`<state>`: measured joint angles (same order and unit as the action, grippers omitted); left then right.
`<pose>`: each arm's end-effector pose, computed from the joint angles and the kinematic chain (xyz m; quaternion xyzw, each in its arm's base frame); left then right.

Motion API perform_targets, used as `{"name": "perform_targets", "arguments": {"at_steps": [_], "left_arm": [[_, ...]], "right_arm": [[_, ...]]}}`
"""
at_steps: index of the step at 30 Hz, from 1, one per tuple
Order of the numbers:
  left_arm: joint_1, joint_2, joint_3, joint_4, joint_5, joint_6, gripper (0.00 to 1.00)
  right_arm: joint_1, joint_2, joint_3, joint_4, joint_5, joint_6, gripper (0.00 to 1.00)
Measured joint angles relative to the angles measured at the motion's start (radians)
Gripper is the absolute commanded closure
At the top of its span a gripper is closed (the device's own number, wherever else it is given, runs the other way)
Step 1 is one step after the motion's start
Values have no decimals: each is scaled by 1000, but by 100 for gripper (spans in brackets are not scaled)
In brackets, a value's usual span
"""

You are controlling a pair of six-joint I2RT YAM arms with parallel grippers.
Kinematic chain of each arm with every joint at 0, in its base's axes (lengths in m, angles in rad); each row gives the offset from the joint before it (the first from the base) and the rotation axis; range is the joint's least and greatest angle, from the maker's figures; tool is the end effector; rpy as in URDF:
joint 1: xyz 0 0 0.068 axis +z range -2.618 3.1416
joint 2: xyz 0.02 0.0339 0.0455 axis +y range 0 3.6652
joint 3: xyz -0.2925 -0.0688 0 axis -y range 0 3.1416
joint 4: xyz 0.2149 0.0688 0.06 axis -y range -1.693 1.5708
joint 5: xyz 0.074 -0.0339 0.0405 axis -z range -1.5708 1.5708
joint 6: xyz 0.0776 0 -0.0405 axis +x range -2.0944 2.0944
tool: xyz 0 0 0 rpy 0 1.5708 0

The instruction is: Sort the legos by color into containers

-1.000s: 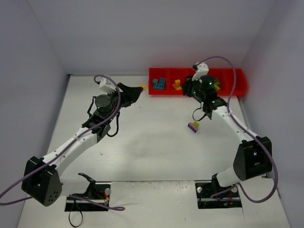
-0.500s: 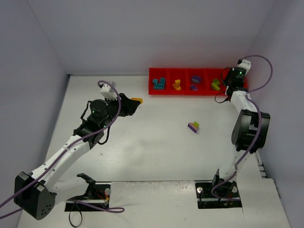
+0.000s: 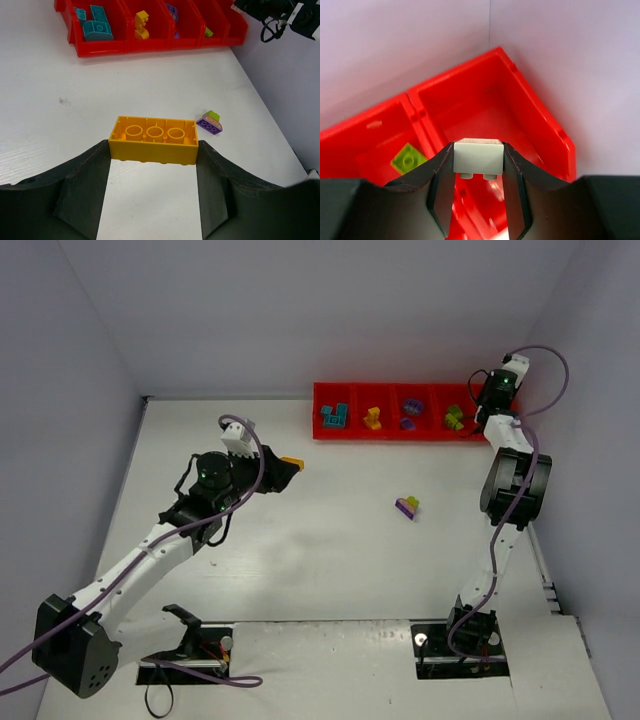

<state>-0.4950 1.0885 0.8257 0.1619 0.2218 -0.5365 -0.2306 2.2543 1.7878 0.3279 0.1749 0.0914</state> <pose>0.2175 -0.1368 0.3597 0.0589 0.7387 -0.4001 0.5392 0.5544 -0.1440 0.2764 0.1771 0.7326 -0.1112 0.6478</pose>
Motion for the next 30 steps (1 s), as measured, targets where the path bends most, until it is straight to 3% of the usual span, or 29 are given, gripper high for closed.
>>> {"name": "perform_targets", "arguments": {"at_steps": [2, 3, 9, 18, 25, 30], "left_arm": [[0, 13, 0, 0, 7, 6, 88], [0, 20, 0, -1, 11, 8, 88], [0, 40, 0, -1, 21, 35, 88], [0, 48, 0, 3, 43, 92, 87], [0, 74, 2, 47, 75, 230, 87], [-4, 176, 64, 54, 120, 347, 87]], "right_arm": [[-2, 42, 51, 5, 3, -4, 74], [-2, 61, 70, 6, 4, -5, 63], [-5, 136, 126, -1, -5, -11, 38], [2, 104, 99, -11, -69, -28, 32], [40, -246, -142, -47, -256, 27, 33], [122, -503, -255, -40, -467, 119, 34]]}}
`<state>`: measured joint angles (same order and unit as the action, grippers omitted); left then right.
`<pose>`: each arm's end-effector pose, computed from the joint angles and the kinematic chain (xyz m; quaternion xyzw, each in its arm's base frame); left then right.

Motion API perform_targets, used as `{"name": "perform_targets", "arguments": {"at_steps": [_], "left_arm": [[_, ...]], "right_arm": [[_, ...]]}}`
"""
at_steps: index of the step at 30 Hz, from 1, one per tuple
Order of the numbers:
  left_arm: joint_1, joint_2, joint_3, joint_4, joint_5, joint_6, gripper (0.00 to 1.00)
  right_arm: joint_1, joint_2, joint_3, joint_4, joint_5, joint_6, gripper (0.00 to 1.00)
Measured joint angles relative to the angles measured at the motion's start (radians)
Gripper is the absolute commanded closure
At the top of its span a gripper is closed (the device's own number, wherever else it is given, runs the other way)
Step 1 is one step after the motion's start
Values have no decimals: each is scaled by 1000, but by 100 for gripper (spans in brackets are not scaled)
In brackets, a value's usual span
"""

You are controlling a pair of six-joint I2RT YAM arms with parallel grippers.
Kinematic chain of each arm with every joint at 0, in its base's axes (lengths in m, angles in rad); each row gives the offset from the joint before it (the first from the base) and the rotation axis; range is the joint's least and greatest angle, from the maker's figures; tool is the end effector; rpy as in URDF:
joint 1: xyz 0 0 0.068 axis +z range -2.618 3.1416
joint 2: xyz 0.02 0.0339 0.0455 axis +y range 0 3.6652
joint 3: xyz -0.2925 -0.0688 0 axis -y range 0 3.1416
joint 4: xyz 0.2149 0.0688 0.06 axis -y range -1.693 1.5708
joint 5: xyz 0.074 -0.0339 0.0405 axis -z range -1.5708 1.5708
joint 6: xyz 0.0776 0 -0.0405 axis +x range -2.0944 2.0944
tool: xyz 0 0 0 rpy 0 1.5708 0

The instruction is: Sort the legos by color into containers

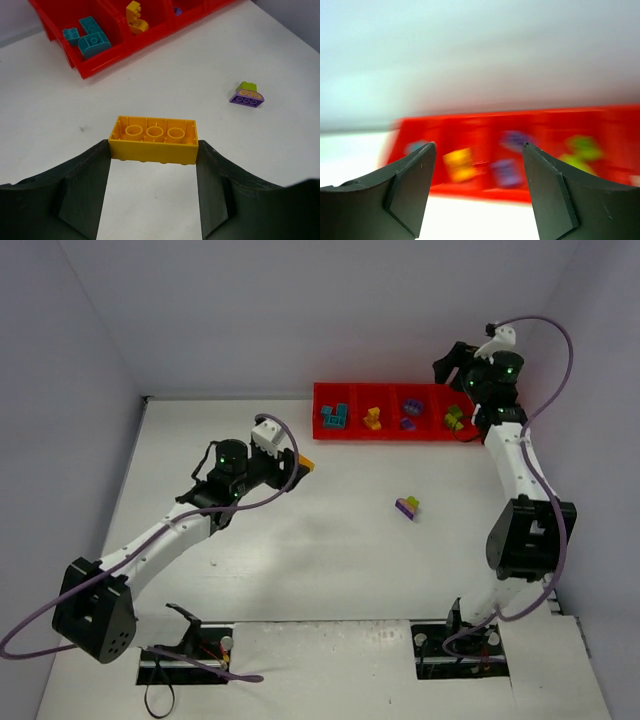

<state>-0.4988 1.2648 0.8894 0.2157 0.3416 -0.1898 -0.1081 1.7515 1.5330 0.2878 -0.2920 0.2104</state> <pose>0.2502 -0.1659 0.3460 0.2243 0.7243 -0.3375 0.5578 0.4431 -0.0256 0.4235 0.0020 0.6833 0.1361 0.7174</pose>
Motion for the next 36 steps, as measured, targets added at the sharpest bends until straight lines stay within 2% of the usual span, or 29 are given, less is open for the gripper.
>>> {"name": "perform_targets", "arguments": {"at_steps": [3, 7, 15, 21, 30, 33, 36], "left_arm": [[-11, 47, 34, 17, 19, 87, 87], [-31, 124, 104, 37, 28, 180, 87], [-56, 440, 388, 152, -38, 240, 87], [-82, 720, 637, 233, -85, 226, 87], [-126, 1103, 930, 425, -115, 216, 87], [-135, 1224, 1045, 428, -140, 216, 76], [-136, 1319, 1157, 413, -175, 218, 73]], "right_arm": [[56, -98, -66, -4, -121, 61, 34], [102, -203, -217, -23, -196, 139, 34], [103, -469, -562, -145, -155, 238, 33], [124, -605, -659, -188, -138, 261, 33], [146, -669, -760, -226, -142, 273, 33], [146, -697, -780, -248, -144, 273, 33], [146, -734, -795, -257, -149, 273, 32]]}}
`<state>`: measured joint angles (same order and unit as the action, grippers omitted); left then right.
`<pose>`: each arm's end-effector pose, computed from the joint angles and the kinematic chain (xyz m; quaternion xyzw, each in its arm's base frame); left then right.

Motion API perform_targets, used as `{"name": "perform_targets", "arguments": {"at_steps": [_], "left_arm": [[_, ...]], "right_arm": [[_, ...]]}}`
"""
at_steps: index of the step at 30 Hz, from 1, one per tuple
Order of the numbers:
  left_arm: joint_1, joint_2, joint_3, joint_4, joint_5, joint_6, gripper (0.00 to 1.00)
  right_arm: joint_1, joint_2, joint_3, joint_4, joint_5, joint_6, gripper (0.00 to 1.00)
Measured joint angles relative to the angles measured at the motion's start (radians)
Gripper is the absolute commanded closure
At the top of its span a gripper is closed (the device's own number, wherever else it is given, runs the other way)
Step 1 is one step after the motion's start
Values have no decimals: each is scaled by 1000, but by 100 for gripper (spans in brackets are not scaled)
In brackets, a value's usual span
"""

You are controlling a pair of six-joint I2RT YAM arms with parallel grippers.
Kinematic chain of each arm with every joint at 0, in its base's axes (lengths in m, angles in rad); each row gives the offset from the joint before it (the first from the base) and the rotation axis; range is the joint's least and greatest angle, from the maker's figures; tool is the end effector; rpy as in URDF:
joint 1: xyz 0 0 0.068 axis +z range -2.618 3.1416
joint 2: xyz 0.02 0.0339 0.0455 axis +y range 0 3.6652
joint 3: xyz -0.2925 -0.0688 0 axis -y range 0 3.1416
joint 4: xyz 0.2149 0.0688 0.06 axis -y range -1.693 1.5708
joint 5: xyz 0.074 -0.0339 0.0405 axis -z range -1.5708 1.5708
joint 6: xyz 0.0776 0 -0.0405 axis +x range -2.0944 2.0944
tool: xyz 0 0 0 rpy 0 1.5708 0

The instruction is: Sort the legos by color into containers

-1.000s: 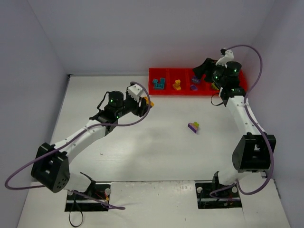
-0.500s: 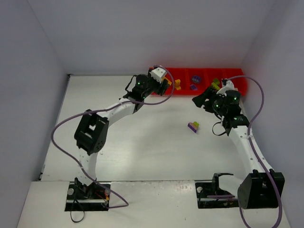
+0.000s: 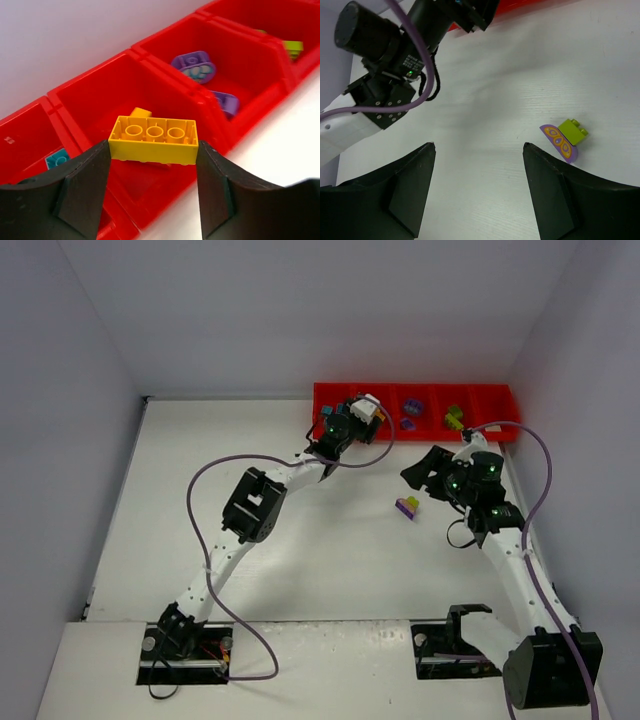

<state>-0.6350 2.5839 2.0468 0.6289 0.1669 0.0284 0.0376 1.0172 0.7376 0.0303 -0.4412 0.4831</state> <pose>0.5023 -0.3861 0.2237 0.2769 0.6149 -0.2735 0.6859 0.2276 0.0417 0.3251 0.0392 0.7810 0.3211 0.5342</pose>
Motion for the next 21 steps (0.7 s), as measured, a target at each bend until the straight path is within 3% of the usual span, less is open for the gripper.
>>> {"name": "perform_targets", "arguments": {"at_steps": [4, 9, 14, 21], "left_arm": [[2, 94, 151, -50, -59, 22, 70], [8, 158, 306, -104, -97, 37, 42], [10, 159, 333, -111, -93, 42, 23], [13, 148, 263, -118, -87, 29, 19]], "right_arm": [[0, -45, -19, -17, -6, -1, 32], [0, -64, -26, -46, -11, -12, 32], [0, -61, -27, -59, -11, -19, 31], [0, -27, -27, -64, -11, -24, 31]]}}
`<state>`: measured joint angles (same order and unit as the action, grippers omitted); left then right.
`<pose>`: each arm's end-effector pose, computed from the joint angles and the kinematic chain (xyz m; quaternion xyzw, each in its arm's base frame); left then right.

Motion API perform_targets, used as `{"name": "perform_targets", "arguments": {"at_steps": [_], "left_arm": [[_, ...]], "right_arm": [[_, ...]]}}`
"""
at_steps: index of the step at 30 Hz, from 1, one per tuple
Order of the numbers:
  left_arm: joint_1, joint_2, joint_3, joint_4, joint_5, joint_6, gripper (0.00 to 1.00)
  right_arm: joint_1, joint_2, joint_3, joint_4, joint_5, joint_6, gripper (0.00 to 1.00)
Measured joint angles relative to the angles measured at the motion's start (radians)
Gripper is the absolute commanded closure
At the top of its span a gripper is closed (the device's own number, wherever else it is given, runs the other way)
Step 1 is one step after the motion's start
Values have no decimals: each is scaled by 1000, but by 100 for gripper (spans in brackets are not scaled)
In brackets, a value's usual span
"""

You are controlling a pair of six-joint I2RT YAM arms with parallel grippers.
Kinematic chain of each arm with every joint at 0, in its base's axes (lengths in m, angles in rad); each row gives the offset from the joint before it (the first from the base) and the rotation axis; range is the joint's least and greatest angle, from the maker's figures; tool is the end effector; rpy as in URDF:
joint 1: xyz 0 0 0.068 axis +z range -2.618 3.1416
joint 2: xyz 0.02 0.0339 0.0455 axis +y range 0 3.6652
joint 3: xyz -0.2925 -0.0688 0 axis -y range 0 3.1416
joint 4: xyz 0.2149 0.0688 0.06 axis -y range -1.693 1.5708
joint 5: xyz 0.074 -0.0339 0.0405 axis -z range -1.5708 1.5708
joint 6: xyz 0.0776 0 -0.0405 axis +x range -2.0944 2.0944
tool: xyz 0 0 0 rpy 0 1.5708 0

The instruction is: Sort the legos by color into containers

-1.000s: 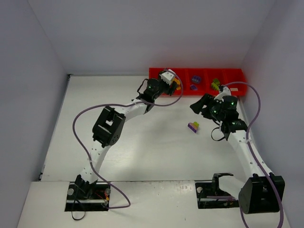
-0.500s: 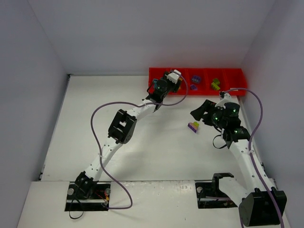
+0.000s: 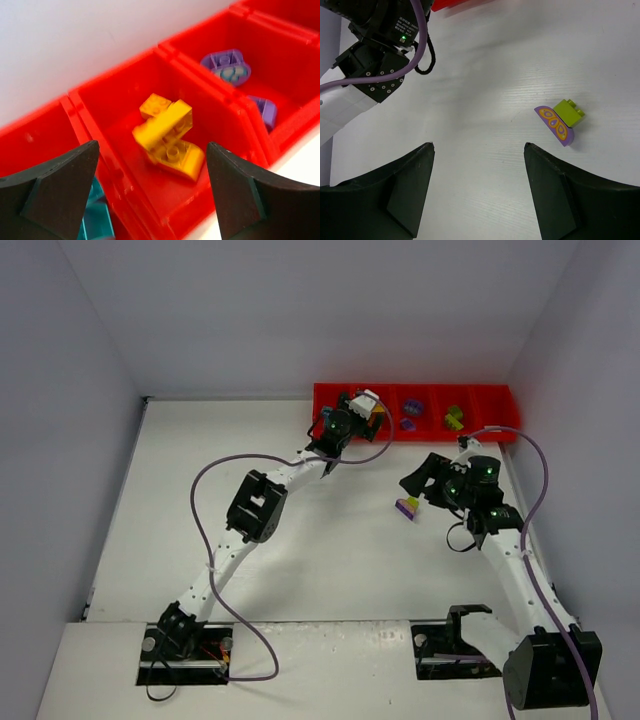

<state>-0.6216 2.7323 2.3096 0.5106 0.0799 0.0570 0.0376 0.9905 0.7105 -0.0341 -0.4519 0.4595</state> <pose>0.5327 -0.3892 0.2098 0.2524 0.6265 -0.2312 0.7002 0.2181 0.0421 0.3120 0.0363 0.7985 0.3166 0.5107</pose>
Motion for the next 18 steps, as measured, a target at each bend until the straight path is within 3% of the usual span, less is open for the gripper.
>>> {"name": "perform_targets", "arguments": {"at_steps": [6, 12, 18], "left_arm": [[0, -134, -220, 18, -10, -45, 19], [0, -508, -592, 10, -3, -110, 19], [-7, -903, -858, -78, 55, -182, 19]], "right_arm": [[0, 30, 0, -8, 18, -8, 32], [3, 109, 10, -55, 97, -2, 33], [6, 241, 81, -130, 247, 43, 29]]}}
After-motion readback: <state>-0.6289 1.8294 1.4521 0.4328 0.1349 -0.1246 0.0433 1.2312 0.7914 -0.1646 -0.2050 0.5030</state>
